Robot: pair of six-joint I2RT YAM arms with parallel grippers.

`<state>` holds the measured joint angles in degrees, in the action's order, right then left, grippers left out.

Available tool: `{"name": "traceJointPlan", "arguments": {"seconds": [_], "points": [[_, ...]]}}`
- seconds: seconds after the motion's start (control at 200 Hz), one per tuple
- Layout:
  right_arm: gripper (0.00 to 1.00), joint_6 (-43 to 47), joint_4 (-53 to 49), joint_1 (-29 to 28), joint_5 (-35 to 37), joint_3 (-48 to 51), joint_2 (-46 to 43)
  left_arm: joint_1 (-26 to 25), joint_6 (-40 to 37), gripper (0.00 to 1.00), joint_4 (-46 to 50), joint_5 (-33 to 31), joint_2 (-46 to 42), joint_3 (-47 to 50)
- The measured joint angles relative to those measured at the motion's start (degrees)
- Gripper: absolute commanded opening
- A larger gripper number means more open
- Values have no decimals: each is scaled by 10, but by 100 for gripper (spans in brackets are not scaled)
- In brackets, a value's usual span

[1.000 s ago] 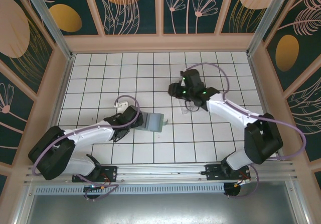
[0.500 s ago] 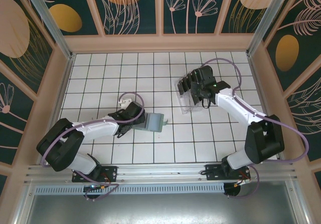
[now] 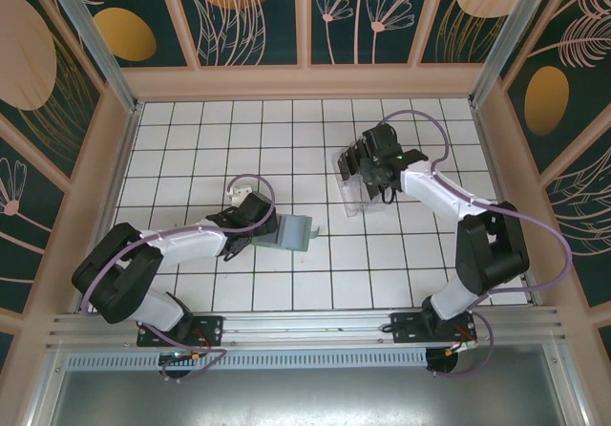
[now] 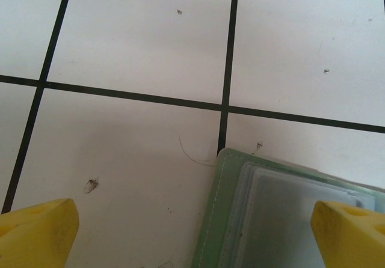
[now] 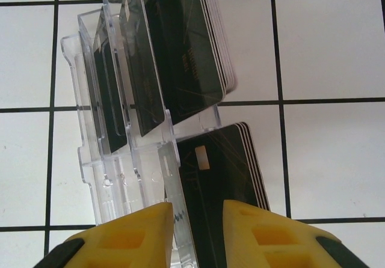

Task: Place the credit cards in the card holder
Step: Pick up the credit card from the storage box.

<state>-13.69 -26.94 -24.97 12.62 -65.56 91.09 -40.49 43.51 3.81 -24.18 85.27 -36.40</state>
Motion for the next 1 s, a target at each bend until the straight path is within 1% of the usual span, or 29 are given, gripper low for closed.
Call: {"name": "traceJointPlan", "arguments": {"seconds": [0.35,0.686,0.836,1.001], "points": [[24,10,-1,-10,5,-15,24,0,0,99,-7,2,0,0],[12,14,-7,-17,8,-15,37,1,0,99,-13,13,9,0],[10,14,-9,-17,8,-15,37,1,0,99,-18,13,10,0],[3,14,-10,-18,3,-17,37,1,0,99,-22,13,10,0]]}}
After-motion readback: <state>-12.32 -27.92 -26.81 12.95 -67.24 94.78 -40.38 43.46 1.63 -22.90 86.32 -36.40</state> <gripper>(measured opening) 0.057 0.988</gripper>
